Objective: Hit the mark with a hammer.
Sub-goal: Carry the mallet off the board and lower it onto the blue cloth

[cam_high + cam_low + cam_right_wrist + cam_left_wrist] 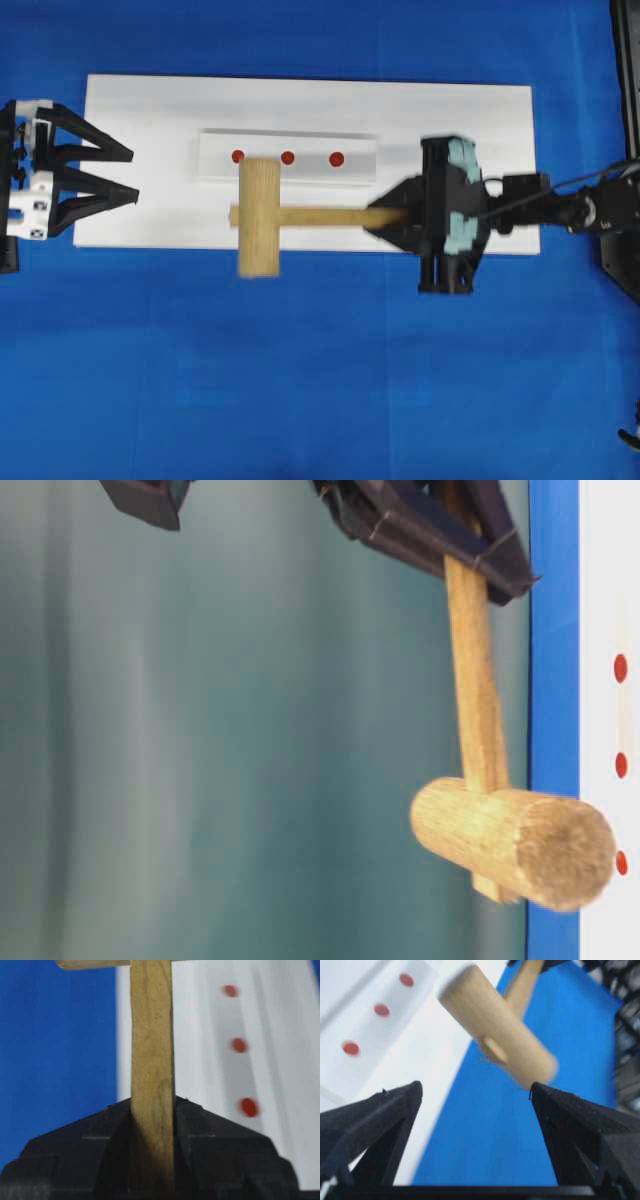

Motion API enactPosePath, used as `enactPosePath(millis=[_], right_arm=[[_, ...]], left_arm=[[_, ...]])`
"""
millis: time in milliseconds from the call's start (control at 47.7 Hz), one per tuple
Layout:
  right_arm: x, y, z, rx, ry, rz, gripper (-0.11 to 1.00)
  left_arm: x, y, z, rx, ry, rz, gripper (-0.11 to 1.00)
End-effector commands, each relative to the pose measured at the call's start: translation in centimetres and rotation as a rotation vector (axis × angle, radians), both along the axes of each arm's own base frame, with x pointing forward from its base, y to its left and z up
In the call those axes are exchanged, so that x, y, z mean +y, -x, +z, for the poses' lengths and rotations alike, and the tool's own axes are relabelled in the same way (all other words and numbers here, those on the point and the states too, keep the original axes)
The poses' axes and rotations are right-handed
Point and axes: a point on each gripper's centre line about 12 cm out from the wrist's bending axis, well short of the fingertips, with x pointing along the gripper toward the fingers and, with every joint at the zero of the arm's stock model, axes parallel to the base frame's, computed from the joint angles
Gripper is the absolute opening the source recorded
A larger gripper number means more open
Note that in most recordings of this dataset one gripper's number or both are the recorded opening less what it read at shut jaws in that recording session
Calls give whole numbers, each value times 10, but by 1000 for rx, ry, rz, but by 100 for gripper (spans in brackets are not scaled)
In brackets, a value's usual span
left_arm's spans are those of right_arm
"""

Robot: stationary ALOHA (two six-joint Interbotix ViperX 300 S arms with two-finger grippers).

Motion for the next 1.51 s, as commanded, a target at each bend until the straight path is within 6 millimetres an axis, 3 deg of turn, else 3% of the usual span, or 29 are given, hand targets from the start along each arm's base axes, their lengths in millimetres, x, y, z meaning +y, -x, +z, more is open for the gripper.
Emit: enactPosePath(millis=[0,377,524,1069,1320,1488], right_arm=[[16,-6,13,-39,-40,1,8],[95,-15,2,-7,-128,-31,8],[113,-26,-7,9,-133,-36,8],[111,-75,-16,1,-122,-8,8],[108,-78,-24,18,-116,-5,8],[111,-80,-43,67,-133,25,8]], left_arm=[[1,-2,4,-6,-91,-30,88],[4,-1,5,-4,-243,-68,88],[5,0,6,-5,-255,-71,88],[4,0,5,-3,-263,-76,88],[5,0,6,-4,-263,-74,88],[5,0,5,-3,-263,-74,88]])
